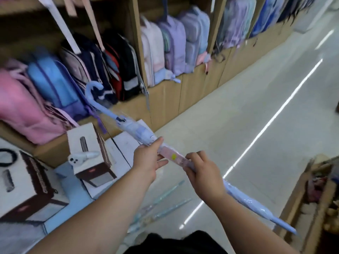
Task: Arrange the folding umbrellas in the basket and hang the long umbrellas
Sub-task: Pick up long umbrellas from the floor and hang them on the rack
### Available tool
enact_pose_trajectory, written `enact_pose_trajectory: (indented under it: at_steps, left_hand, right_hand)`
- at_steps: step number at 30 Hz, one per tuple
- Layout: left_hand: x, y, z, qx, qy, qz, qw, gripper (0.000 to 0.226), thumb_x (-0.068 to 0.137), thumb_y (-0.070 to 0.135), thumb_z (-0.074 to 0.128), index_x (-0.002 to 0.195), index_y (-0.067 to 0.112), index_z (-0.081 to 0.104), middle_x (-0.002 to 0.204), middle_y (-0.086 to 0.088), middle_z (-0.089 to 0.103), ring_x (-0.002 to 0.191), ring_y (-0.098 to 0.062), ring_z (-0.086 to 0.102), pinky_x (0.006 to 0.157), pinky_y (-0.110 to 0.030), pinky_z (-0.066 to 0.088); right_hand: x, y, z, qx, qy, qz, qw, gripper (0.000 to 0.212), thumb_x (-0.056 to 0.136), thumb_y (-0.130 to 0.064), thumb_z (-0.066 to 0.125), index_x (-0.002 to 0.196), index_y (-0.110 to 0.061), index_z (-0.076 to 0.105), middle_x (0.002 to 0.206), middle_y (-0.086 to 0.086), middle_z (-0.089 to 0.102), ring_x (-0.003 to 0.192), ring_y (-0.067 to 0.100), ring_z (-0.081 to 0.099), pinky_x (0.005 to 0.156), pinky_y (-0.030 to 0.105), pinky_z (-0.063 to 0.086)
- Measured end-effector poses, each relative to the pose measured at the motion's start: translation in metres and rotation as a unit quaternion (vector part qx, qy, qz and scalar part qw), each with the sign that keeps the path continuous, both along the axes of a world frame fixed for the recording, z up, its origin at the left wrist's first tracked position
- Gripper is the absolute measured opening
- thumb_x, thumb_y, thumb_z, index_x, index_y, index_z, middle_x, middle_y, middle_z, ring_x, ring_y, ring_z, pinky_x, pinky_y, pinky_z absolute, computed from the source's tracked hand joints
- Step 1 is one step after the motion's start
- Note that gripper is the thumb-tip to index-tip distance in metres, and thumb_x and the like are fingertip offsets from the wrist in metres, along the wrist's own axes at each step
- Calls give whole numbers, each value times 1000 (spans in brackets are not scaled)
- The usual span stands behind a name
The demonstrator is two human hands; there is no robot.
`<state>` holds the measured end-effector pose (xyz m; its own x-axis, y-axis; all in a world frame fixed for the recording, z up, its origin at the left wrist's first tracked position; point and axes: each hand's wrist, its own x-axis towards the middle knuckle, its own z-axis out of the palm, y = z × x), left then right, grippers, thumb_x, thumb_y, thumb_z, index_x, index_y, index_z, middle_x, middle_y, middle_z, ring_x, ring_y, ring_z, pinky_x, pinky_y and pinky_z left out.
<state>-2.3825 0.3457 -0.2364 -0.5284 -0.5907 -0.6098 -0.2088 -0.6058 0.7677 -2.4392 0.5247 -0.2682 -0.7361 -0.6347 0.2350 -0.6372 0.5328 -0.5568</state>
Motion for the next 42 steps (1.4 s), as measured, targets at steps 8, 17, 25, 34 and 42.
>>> enact_pose_trajectory:
  at_steps: [8, 17, 25, 34, 42]
  left_hand:
    - [33, 19, 70, -157, 70, 151, 974, 15, 93, 10, 68, 107, 12, 66, 92, -8, 77, 76, -22, 75, 66, -42, 63]
    - [127, 25, 133, -292, 114, 126, 941, 26, 91, 2, 69, 115, 11, 66, 97, -8, 76, 87, -24, 72, 73, -40, 58]
    - [232, -16, 189, -353, 135, 204, 903, 29, 95, 2, 62, 121, 16, 59, 99, -3, 76, 79, -15, 68, 69, -34, 49]
    - [393, -87, 206, -368, 147, 204, 895, 38, 97, 12, 64, 132, 25, 57, 107, -5, 76, 88, -18, 71, 73, -34, 56]
    - [526, -116, 182, -348, 68, 113, 928, 69, 79, 32, 82, 139, 38, 49, 121, 2, 71, 108, -18, 70, 90, -42, 56]
  right_hand:
    - [-19, -9, 58, -72, -125, 158, 977, 18, 91, -51, 64, 100, -36, 61, 99, -16, 58, 85, 5, 62, 71, 24, 50]
    - [38, -70, 116, -93, -328, 371, 864, 28, 92, -33, 66, 119, -40, 61, 102, -14, 71, 91, 12, 66, 85, 33, 55]
    - [128, -115, 129, -22, -348, 456, 818, 26, 96, -17, 65, 118, -30, 67, 108, -15, 73, 99, 4, 66, 85, 16, 49]
    - [296, -193, 146, -69, -304, 473, 824, 23, 95, -16, 67, 111, -32, 65, 92, -21, 68, 84, 1, 61, 79, 16, 46]
    - [412, -267, 228, -175, -301, 470, 811, 23, 97, -10, 62, 113, -27, 63, 106, -8, 73, 101, 10, 69, 83, 28, 57]
